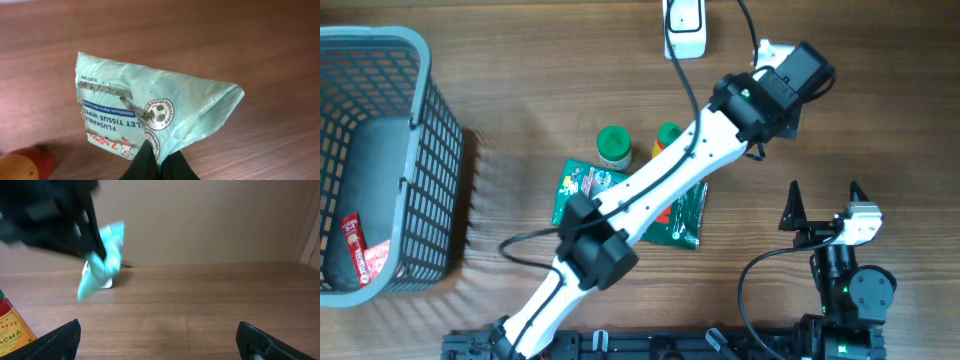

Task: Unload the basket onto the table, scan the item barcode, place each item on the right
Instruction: 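Carry the tissue pack past the scanner and place it right of jars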

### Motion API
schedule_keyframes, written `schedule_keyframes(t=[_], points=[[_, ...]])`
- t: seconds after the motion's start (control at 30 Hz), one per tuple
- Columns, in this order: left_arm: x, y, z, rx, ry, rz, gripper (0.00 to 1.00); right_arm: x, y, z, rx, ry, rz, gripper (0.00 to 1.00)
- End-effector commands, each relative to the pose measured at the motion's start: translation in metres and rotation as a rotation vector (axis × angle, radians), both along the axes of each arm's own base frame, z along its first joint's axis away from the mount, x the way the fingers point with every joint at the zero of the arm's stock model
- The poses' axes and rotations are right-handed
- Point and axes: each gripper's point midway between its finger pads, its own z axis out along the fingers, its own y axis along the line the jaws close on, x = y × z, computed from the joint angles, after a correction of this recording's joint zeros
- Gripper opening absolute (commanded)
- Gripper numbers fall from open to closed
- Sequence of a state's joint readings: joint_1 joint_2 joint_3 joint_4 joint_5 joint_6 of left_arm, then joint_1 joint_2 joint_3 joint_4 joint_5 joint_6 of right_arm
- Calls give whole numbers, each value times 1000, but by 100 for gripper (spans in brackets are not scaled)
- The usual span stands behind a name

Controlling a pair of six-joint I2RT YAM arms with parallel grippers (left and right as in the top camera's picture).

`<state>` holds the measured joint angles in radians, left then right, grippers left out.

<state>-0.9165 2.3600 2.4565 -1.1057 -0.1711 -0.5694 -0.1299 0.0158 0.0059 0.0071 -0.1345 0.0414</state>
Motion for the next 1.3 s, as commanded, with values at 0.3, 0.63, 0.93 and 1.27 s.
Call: schedule_keyframes(t=[0.3, 0.63, 0.93, 1.27], points=[[-25, 2, -90, 69, 250, 159, 4, 0, 0, 1, 10, -6, 2, 100], [-27, 6, -96, 62, 280, 239, 7, 0, 0, 1, 10, -6, 2, 100], [-19, 10, -74, 19, 257, 247, 84, 0, 0, 1, 11, -6, 2, 100], [24, 46, 104, -301, -1, 213, 100, 0, 0, 1, 10, -6, 2, 100]])
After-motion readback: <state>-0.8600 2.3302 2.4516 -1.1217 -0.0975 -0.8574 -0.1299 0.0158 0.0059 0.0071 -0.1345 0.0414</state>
